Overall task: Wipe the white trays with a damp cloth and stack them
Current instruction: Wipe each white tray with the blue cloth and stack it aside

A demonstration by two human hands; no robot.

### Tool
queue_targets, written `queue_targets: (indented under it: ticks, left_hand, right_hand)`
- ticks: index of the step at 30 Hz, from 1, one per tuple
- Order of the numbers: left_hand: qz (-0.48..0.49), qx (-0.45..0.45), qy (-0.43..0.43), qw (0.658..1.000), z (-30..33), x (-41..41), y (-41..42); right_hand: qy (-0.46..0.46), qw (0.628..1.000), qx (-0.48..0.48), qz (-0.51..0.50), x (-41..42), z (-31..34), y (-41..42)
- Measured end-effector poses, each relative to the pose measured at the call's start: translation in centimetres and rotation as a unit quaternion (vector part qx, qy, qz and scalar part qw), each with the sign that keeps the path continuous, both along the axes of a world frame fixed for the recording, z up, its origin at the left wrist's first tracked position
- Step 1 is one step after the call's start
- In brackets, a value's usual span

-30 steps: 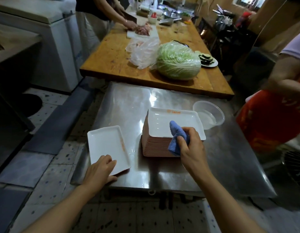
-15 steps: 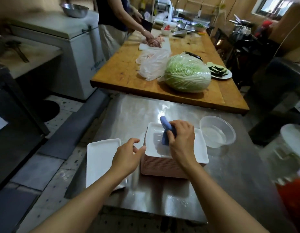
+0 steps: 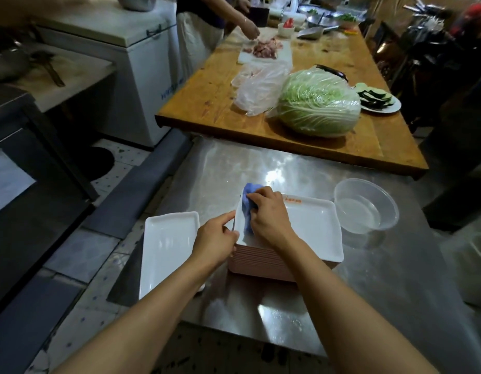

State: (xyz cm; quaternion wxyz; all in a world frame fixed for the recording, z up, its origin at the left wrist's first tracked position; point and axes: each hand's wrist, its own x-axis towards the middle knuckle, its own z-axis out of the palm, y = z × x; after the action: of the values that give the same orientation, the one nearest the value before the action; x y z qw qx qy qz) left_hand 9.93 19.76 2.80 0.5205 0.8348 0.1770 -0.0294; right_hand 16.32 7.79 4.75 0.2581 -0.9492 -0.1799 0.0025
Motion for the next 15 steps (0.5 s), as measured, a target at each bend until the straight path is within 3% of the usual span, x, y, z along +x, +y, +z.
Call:
queue_targets:
  ticks: [6, 11, 15]
  left_hand:
    - [-0.009, -0.064, 0.003, 0.998, 0.2, -0.5, -0.1]
    - [-0.011, -0.074, 0.015, 0.997, 0.8, -0.9, -0.4]
    - [-0.024, 0.029, -0.001, 0.999, 1.3, -0.6, -0.7]
  right_hand:
    - [0.13, 0.988, 0.009, 0.079, -3.2, 1.8, -1.6]
    - [0.055, 0.992, -0.075, 0.088, -5.6, 1.3, -2.3]
    - [0.013, 0.994, -0.104, 0.035, -6.6, 1.1, -4.8]
